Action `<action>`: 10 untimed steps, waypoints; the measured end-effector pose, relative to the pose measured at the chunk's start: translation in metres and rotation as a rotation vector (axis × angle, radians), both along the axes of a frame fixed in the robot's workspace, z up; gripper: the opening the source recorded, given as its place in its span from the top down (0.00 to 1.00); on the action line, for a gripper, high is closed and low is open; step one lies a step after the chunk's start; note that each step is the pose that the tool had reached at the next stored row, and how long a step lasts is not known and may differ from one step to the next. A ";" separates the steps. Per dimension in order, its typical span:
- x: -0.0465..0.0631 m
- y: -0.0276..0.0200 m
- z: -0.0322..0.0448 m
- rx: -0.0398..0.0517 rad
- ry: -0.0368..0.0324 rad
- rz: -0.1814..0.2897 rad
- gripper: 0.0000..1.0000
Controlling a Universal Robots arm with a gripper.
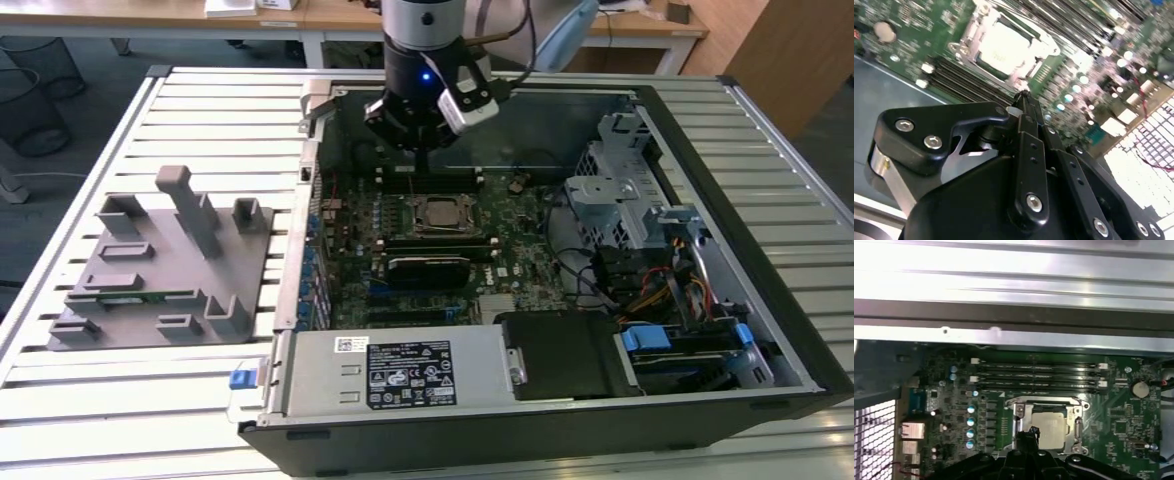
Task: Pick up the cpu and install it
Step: 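Install the first cpu locking lever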
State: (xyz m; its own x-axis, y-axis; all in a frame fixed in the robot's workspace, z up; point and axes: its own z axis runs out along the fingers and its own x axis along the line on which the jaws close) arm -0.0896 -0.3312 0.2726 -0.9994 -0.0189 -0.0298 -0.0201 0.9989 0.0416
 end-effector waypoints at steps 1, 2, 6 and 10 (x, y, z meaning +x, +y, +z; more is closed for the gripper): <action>-0.004 0.0000 -0.0001 0.0000 0.0000 0.000 0.89; -0.008 0.0000 -0.0001 0.0000 0.0000 0.000 0.89; -0.013 0.0002 -0.0002 0.0000 0.0001 0.000 0.89; -0.018 0.0011 -0.0003 -0.0001 0.0001 0.000 0.89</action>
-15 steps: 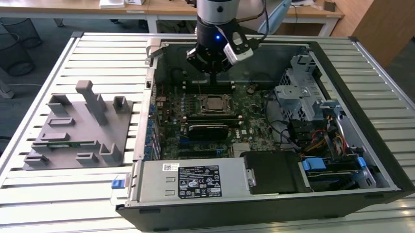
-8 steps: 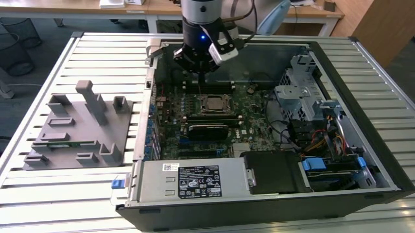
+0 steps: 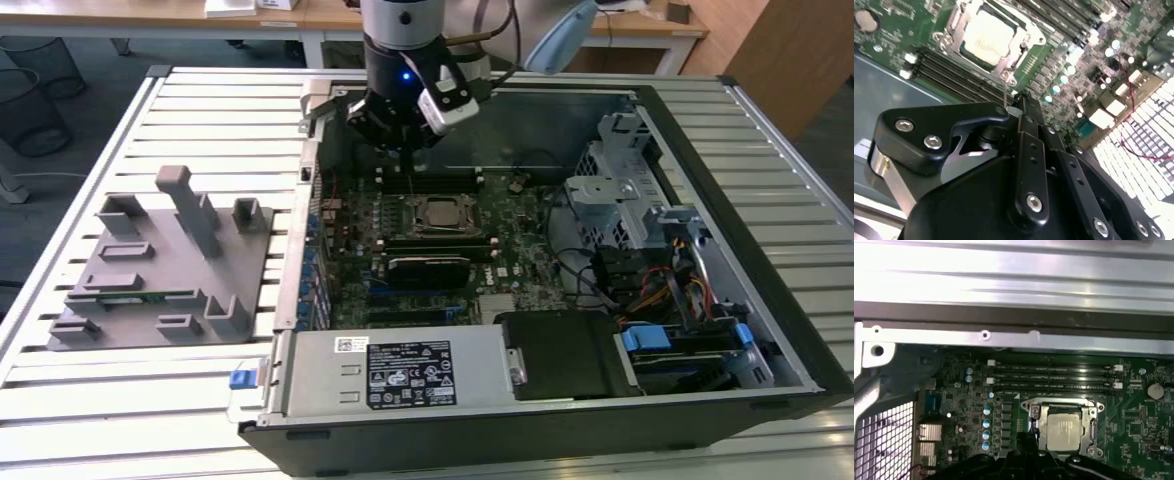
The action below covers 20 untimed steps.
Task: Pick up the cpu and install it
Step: 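Install the first cpu locking lever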
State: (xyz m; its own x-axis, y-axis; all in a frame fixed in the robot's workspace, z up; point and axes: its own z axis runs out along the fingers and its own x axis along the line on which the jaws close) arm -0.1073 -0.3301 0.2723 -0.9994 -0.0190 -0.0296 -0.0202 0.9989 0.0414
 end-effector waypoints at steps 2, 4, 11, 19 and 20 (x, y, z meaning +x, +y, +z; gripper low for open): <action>-0.010 0.0090 -0.0034 0.0002 -0.0001 0.000 0.89; -0.010 0.0116 -0.0051 0.0002 -0.0001 0.000 0.89; -0.010 0.0194 -0.0084 0.0001 -0.0001 0.000 0.89; 0.004 0.0196 -0.0086 0.0001 0.0011 0.000 0.89; 0.004 0.0196 -0.0086 0.0001 0.0011 0.001 0.89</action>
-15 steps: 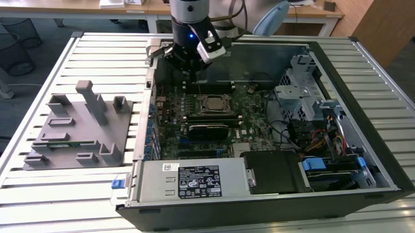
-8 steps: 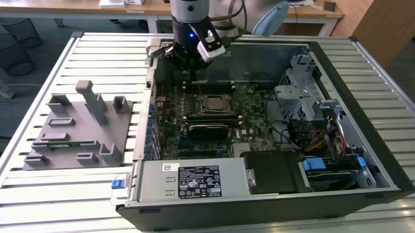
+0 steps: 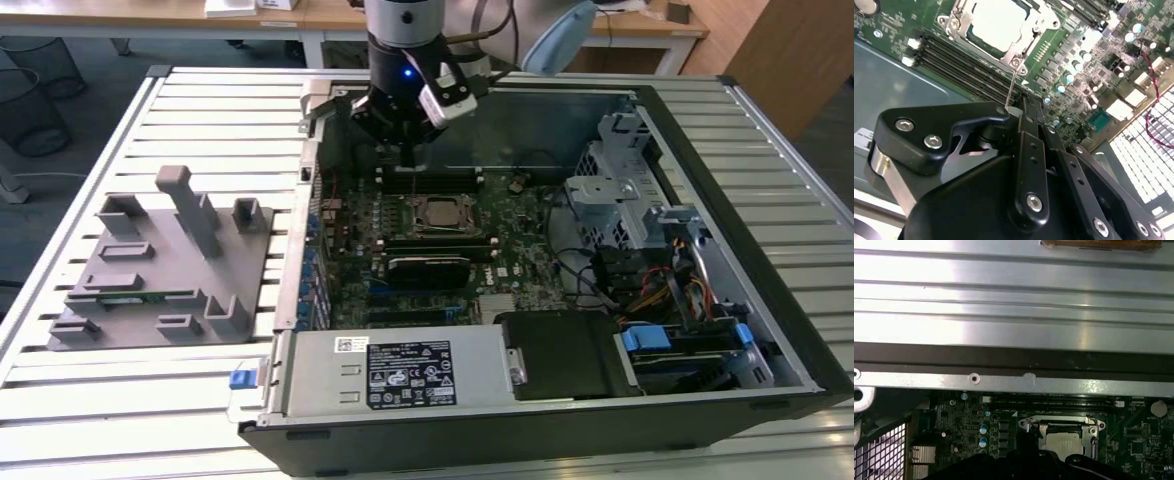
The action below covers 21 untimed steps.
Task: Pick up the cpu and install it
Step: 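Install the first cpu locking lever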
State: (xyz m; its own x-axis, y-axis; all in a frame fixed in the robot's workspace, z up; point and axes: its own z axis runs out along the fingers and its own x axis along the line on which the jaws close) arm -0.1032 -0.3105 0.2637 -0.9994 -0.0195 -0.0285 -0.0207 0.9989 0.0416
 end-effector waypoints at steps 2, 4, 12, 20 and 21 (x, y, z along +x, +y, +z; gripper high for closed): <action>0.001 0.0001 -0.0002 0.0001 -0.0001 0.000 0.89; 0.003 0.0001 -0.0007 0.0001 -0.0001 0.000 0.89; 0.016 -0.0002 -0.0037 0.0086 0.0002 0.000 0.89; 0.017 -0.0016 -0.0086 0.0463 -0.0001 0.002 0.89; 0.018 -0.0015 -0.0096 0.0452 0.0001 0.007 0.89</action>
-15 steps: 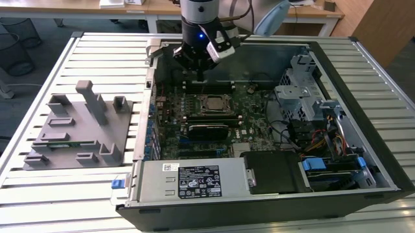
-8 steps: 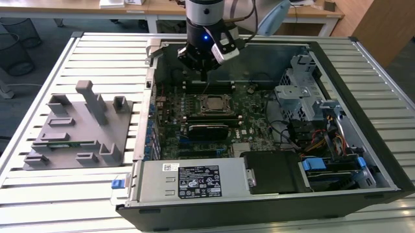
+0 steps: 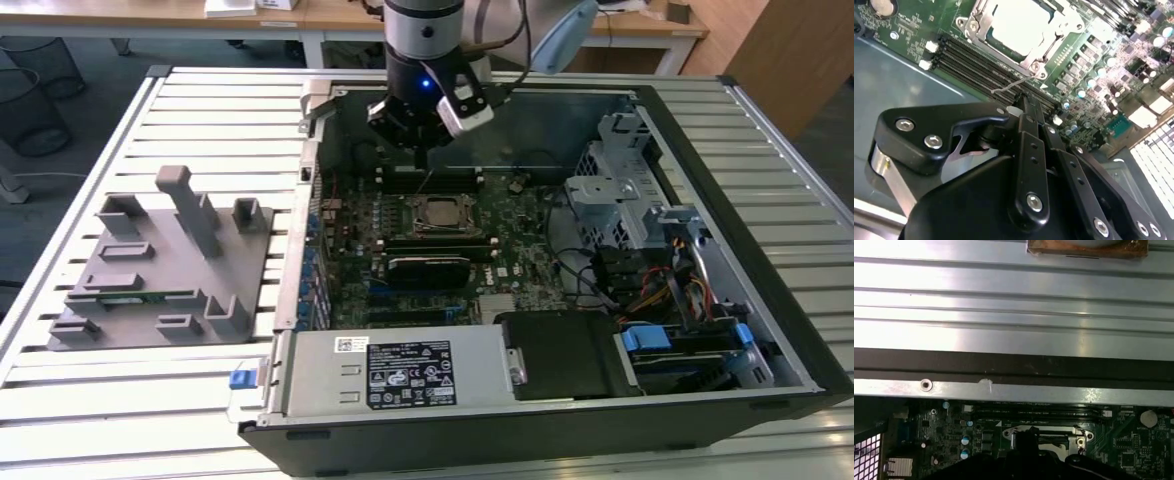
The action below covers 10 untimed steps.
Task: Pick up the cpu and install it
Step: 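Install the first cpu locking lever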
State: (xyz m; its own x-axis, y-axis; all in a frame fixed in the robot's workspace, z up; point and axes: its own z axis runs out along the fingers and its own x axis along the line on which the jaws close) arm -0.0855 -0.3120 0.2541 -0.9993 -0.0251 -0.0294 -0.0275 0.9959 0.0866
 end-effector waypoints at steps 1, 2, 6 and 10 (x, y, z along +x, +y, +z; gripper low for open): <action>0.000 0.0000 -0.0009 -0.0008 0.0000 0.007 0.89; 0.001 0.0000 -0.0017 -0.0020 -0.0001 0.012 0.89; 0.005 0.0002 -0.0039 -0.0054 0.0000 0.014 0.89; 0.008 0.0005 -0.0057 -0.0054 0.0000 0.014 0.89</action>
